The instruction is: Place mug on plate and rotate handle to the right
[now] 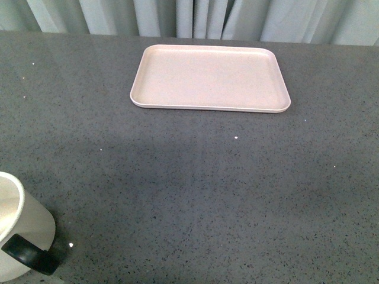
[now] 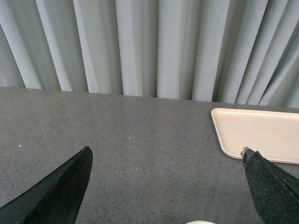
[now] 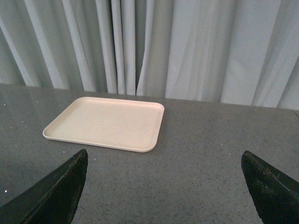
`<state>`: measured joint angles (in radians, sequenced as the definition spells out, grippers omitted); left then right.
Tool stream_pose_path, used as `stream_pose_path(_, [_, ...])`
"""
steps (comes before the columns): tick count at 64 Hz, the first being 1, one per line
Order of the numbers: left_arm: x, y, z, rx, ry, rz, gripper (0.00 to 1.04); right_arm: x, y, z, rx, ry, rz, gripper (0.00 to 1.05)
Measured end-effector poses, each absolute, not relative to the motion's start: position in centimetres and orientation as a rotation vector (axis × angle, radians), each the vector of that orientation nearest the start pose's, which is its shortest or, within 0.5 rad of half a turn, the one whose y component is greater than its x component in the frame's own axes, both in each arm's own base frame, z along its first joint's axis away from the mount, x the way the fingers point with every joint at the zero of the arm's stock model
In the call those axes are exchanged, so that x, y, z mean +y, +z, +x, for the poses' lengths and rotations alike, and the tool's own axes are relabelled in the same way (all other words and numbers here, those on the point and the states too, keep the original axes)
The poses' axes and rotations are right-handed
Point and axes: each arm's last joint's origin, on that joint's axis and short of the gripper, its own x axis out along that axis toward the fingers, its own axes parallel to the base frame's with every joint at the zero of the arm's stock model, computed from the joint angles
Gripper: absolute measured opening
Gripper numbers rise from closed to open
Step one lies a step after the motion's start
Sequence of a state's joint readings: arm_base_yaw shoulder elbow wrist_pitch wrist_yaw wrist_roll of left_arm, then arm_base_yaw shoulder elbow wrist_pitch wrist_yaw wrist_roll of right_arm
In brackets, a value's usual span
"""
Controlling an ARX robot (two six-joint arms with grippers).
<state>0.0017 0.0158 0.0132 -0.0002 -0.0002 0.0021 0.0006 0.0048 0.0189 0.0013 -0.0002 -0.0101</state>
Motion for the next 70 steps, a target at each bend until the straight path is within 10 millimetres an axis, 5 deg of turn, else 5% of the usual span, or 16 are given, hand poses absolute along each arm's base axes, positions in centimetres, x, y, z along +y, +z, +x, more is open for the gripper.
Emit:
stream_pose_path(37, [0.0,16.7,9.8,0.003,0.002,0.002,0.95,0.0,17.0,9.7,-0.015,0.000,-0.010,0.96])
stream_pose_path(43, [0.0,16.9,9.8,0.263,-0.080,-0.075,0.95,0.0,17.0,9.7,-0.015,0.000,-0.010,0.96])
stream_pose_path(49, [0.6,18.0,11.0,0.509,-0.079,-0.122,0.95,0.0,17.0,9.7,-0.015,0.001,-0.010,0.96])
stream_pose_path(59, [2.4,19.8,13.9,0.541,-0.053,-0.037,0.95,0.0,17.0,9.7,-0.015,0.001,-0.010,0.96])
stream_pose_path(70, [3.8,19.2,16.3,0.630,-0.077,0.040,0.96,0.0,17.0,9.7,-0.015,0.001,-0.010,0.96])
